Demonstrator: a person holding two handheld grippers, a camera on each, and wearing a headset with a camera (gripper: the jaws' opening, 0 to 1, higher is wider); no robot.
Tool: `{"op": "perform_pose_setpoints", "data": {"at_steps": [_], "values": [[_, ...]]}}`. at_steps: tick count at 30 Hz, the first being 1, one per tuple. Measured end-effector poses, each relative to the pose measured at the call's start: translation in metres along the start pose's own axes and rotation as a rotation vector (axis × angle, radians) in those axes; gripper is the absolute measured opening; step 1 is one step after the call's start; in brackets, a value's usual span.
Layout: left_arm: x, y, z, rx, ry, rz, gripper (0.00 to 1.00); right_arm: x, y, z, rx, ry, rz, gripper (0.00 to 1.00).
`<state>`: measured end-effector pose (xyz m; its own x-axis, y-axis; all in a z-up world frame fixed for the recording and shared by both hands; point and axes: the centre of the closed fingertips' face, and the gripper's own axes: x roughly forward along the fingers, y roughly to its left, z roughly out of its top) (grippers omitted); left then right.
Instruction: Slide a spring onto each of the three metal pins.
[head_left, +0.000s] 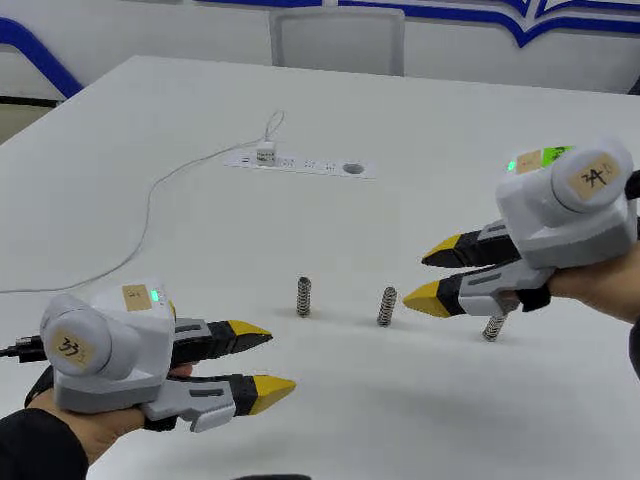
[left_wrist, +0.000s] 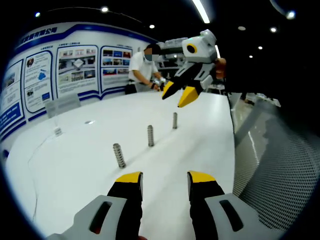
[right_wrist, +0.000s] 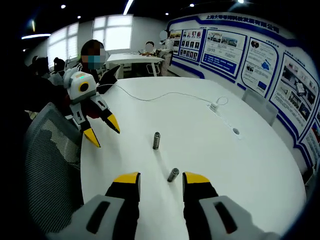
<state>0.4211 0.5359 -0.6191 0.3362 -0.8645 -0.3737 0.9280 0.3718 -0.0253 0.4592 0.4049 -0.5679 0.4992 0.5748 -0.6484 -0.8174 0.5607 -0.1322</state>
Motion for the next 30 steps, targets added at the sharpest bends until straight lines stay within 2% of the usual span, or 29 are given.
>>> {"op": "perform_pose_setpoints", "data": {"at_steps": [9,24,30], "values": [[-0.001,0.0,0.0,-0.004,0.001,0.005,0.38,-0.017,0.002,-0.021,0.054,-0.026,-0.027,0.37],[0.001,-0.002,-0.002,-0.012,0.008,0.0,0.4,-0.042,-0.007,-0.07,0.172,-0.053,-0.106,0.4],[0.001,-0.001,-0.002,-0.022,0.003,0.008,0.41,-0.05,-0.012,-0.082,0.227,-0.091,-0.143,0.41]]}}
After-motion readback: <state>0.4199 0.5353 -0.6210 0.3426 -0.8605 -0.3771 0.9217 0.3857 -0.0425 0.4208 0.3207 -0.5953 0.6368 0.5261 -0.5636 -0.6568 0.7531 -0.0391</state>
